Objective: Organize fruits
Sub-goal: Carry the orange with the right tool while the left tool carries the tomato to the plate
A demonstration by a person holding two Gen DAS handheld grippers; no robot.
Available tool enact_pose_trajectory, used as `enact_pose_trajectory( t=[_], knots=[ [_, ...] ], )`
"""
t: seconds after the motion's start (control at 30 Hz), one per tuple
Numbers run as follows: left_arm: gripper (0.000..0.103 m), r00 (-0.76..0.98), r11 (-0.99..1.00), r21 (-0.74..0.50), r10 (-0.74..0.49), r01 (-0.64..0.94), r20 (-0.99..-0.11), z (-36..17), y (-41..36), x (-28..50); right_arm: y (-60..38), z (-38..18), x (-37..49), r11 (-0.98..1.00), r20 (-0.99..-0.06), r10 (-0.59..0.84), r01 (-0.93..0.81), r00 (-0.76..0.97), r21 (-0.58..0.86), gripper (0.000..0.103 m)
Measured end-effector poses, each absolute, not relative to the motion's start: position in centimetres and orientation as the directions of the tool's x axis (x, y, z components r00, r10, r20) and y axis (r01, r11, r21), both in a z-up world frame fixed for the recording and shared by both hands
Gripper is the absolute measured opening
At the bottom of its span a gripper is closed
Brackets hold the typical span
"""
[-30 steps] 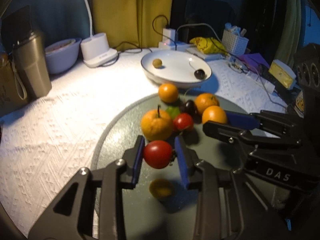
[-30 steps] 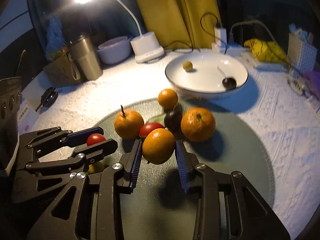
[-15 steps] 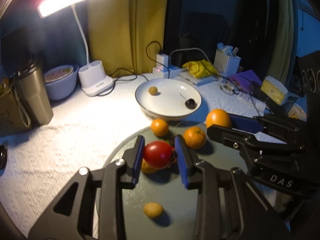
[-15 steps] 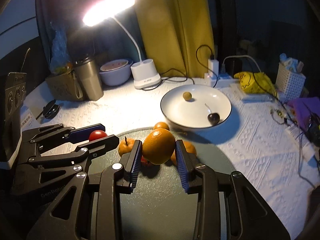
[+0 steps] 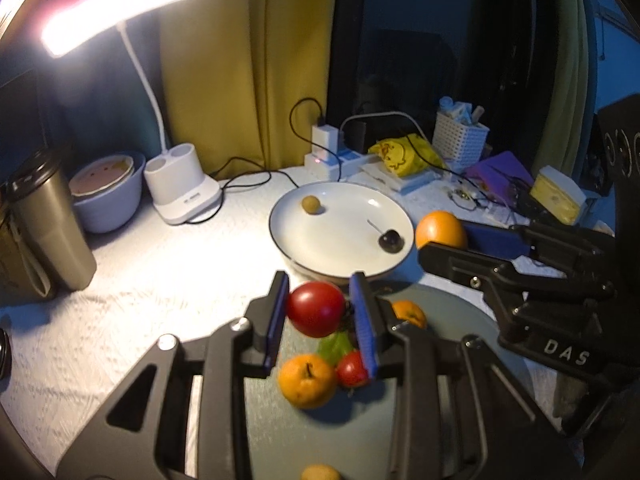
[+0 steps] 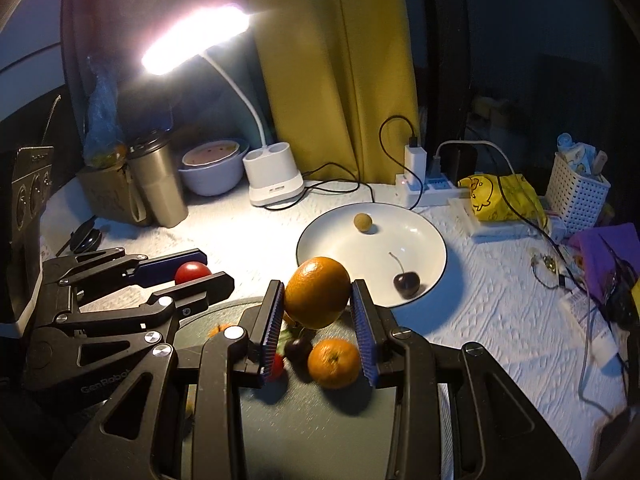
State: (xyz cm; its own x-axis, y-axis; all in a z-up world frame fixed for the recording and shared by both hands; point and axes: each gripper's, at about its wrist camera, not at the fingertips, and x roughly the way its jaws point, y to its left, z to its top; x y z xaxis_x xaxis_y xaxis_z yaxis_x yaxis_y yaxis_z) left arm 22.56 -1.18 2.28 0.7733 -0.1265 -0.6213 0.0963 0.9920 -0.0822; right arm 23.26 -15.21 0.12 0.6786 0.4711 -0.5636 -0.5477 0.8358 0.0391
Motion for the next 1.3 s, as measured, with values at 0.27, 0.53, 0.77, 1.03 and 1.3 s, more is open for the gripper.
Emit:
enact_pose_trajectory(
  t=[0.27,0.53,0.77,1.03,1.3],
  knots=[
    [0.032,0.758,0.991,-0.079,-0.133,0.107,-0.639,1.3,-1.3,25.8,-15.5,-0.8,26.9,0.846,-0.577,0.459,-0.532,0.676,0.049,0.036],
    [0.032,0.731,0.990,-0.081,-0.141,0.118,-0.667,-0.3,-1.6,29.5,-15.8,-2.4,30.8,0.854,-0.602,0.445,-0.516,0.663,0.062,0.036],
    [0.032,0.709,0.985,-0.113,-0.170,0.126,-0.684,-1.9,-1.3,32.4,-16.0,-3.6,33.6,0.858,-0.620,0.439,-0.508,0.650,0.076,0.036],
    [0.033,0.685,0.979,-0.150,-0.202,0.136,-0.700,-3.0,-0.9,34.6,-15.2,-5.1,36.2,0.850,-0.637,0.448,-0.520,0.627,0.086,0.036],
    [0.034,0.675,0.974,-0.179,-0.227,0.141,-0.702,-2.9,-0.5,35.0,-14.3,-5.7,36.3,0.846,-0.641,0.451,-0.526,0.621,0.086,0.036]
  ],
)
